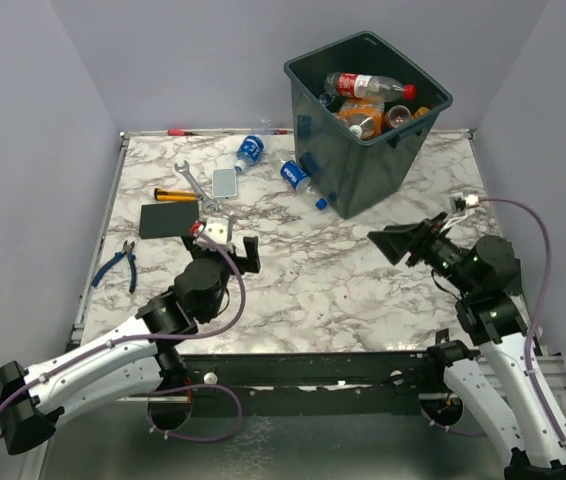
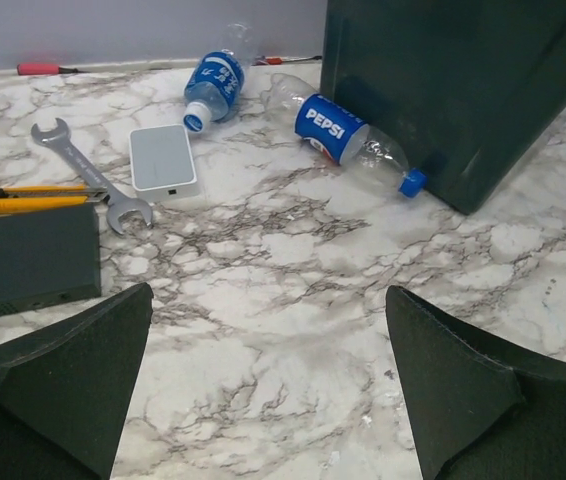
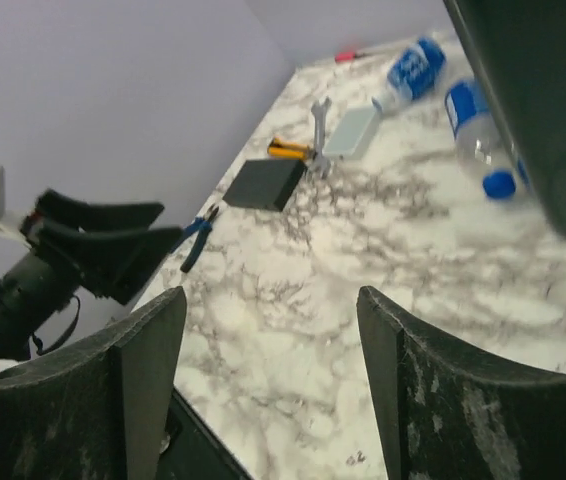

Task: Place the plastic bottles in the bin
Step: Pick up the plastic bottle at the center of the board.

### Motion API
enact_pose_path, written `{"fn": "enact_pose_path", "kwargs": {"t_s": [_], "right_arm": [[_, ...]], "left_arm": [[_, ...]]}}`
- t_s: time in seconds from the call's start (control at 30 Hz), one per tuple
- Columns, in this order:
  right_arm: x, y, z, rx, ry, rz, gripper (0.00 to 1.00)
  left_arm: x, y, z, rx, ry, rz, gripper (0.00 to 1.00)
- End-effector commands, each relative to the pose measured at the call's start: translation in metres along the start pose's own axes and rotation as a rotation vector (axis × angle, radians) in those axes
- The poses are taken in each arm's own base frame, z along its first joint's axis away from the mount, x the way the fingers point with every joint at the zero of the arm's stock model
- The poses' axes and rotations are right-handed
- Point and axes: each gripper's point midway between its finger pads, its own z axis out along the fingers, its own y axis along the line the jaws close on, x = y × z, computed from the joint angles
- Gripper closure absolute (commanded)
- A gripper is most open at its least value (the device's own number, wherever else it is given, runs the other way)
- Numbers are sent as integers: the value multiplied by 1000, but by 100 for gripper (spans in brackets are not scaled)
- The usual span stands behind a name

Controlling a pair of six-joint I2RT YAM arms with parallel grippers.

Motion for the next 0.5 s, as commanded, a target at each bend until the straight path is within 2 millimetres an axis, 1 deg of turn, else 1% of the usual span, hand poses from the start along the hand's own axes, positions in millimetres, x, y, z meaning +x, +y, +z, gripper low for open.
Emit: {"fn": "enact_pose_path", "kwargs": {"t_s": [0.0,0.07,0.1,0.13,0.2,0.27,0.4,0.47], "right_arm": [[55,-19,-17,59,88,186,24],[64,-34,-21,121,49,266,18],[68,-40,-22,148,31,309,13],[73,-44,-23,161,23,346,2],[84,-48,-23,163,42,388,0],[101,-55,-25,192,91,425,0],[124,-63,-29,208,132,478,0],[135,-59,-32,167,167,459,0]], "left_arm": [[-7,-34,27,72,89,-86,1],[-1,-46,48,97,152,-152,1],[2,-49,60,108,187,-203,1],[7,-52,72,113,220,-265,1],[13,-56,92,117,265,-373,1],[13,-61,108,122,258,-460,1],[4,-77,130,175,167,-613,1],[2,-86,140,205,150,-657,1]]}}
